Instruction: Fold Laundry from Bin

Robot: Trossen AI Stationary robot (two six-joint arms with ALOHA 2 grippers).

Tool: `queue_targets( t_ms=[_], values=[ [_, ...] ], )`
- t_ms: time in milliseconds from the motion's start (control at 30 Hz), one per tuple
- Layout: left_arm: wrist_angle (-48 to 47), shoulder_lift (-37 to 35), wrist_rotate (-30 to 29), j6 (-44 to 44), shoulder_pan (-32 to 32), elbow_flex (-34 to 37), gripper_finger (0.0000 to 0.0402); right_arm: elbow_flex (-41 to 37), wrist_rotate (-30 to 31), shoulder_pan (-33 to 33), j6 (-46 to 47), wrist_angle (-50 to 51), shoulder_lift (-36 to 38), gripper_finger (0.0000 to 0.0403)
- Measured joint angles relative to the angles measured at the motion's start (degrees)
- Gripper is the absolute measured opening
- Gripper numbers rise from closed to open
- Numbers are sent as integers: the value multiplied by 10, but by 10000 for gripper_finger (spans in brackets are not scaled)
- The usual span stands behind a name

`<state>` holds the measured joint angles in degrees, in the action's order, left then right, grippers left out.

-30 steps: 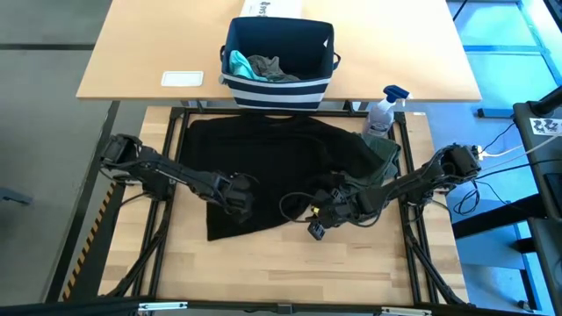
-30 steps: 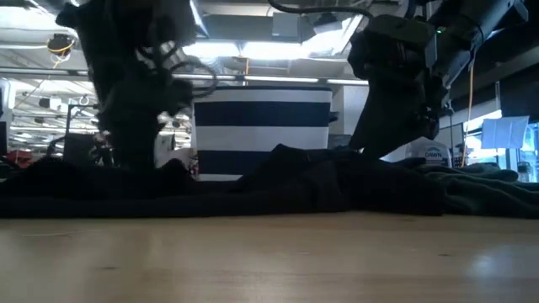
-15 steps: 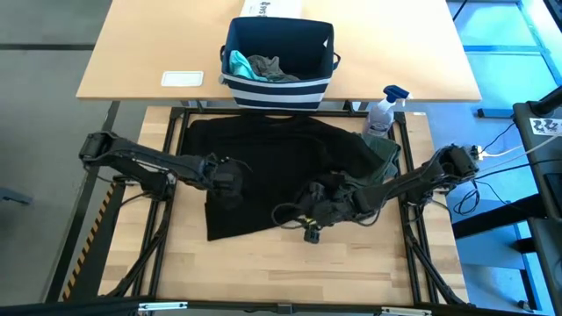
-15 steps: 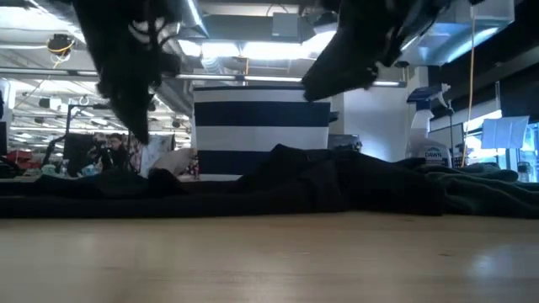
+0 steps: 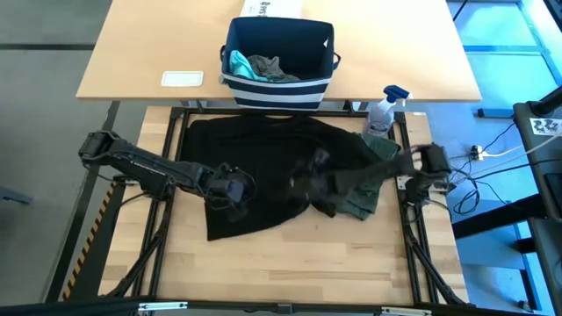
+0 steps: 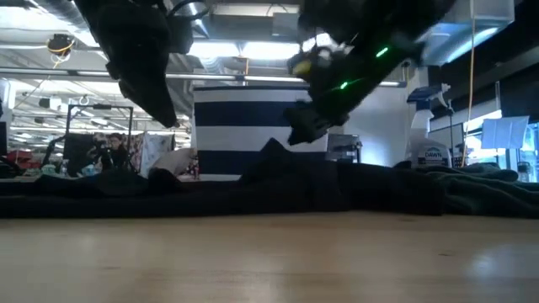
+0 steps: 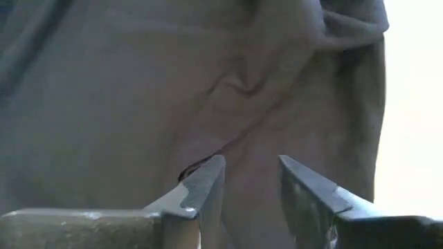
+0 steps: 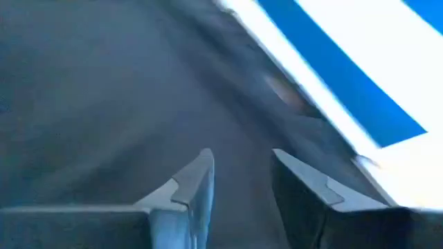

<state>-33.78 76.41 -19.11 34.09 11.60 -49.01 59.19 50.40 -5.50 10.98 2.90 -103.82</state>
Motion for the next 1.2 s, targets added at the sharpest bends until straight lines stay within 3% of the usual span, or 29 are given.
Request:
queue_targets(
  t_ms=[67, 200, 300, 400, 567, 733, 933, 1200],
  values=[
    [7, 3, 0, -6, 0, 0, 131, 14, -38, 45, 22, 17, 0, 134],
    [17, 9, 1, -43, -1, 0, 131, 64, -247, 95, 68, 87, 28, 130],
    [28, 23, 3, -73, -5, 0, 131, 99, -369, 97, 69, 126, 49, 129],
    [59, 47, 13, -134, -10, 5, 137, 114, -440, 77, 68, 142, 62, 129],
    [58, 94, 13, -285, -25, 8, 161, 114, -438, 41, 91, 163, 60, 129],
    [22, 113, 8, -410, -46, 8, 174, 114, -378, 8, 130, 191, 48, 129],
    [29, 139, 16, -494, -71, 8, 169, 114, -321, -19, 157, 197, 42, 129],
    [39, 179, 11, -529, -78, 8, 125, 114, -320, -32, 153, 220, 42, 129]
  ],
)
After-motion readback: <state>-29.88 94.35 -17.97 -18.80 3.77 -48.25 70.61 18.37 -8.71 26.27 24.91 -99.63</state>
